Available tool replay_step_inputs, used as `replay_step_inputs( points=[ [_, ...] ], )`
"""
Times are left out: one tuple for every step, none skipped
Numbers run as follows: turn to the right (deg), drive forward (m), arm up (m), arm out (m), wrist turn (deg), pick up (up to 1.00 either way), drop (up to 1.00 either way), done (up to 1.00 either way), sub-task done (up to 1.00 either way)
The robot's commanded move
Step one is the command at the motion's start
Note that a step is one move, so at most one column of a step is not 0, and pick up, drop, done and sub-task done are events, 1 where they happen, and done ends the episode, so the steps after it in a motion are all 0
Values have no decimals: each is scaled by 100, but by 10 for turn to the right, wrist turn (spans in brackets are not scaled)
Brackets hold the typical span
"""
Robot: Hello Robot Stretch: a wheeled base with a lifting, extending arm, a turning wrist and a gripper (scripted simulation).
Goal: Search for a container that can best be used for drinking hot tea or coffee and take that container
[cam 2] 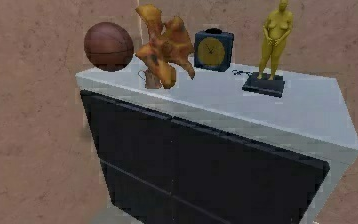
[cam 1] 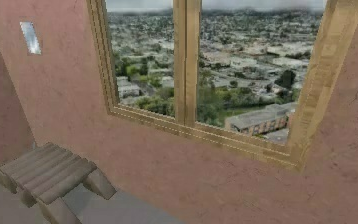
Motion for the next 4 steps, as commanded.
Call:
replay_step_inputs(
  points=[
    [0, 0, 50, 0, 0, 0, 0, 0, 0],
    [0, 0, 38, 0, 0, 0, 0, 0, 0],
    [0, 0, 0, 50, 0, 0, 0, 0, 0],
    [0, 0, 0, 0, 450, 0, 0, 0, 0]
  ],
)
